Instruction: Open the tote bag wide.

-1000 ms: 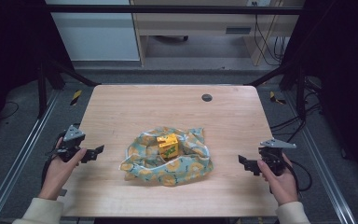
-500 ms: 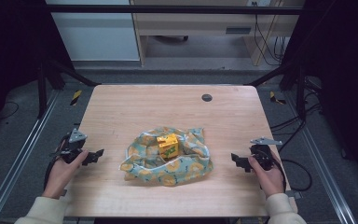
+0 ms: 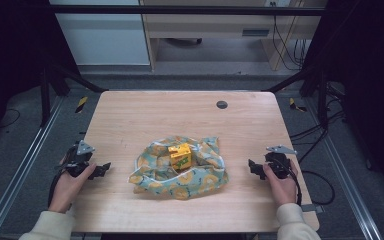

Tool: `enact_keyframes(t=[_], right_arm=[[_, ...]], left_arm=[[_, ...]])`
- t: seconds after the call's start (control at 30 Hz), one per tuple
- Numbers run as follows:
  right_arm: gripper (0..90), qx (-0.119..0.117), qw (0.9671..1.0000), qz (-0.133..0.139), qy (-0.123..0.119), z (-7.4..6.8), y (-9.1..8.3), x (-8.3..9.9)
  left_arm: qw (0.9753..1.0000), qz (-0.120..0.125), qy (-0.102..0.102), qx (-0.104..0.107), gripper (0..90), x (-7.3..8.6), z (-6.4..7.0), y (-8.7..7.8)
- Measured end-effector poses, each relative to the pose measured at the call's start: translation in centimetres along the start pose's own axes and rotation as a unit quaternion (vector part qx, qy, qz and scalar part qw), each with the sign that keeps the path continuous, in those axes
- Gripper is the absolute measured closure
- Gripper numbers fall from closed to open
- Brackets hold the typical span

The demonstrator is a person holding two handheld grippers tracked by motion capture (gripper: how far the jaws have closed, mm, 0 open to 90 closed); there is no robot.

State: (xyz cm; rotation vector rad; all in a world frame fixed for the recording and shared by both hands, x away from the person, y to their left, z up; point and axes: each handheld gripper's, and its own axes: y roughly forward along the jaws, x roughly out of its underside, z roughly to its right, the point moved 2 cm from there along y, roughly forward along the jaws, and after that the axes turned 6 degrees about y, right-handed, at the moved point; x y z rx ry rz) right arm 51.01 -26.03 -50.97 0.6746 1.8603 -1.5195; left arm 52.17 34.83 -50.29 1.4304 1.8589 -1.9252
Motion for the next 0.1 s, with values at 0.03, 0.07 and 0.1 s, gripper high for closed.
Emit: enact_keyframes(t=[0.03,0.07,0.1], right_arm=[[7.3,-0.002,1.0,-0.001,-0.001,-0.13,-0.14,0.12],[7.3,0.0,1.0,-0.001,-0.003,-0.2,-0.22,0.2],[7.3,0.001,1.0,-0.001,-0.009,-0.32,-0.39,0.34]], left_arm=[[1.0,0.0,0.0,0.0,5.9,0.03,0.08,-0.05],[1.0,0.001,0.001,-0.001,5.9,0.08,0.24,-0.14],[1.0,0.001,0.005,-0.002,6.0,0.11,0.38,-0.23]])
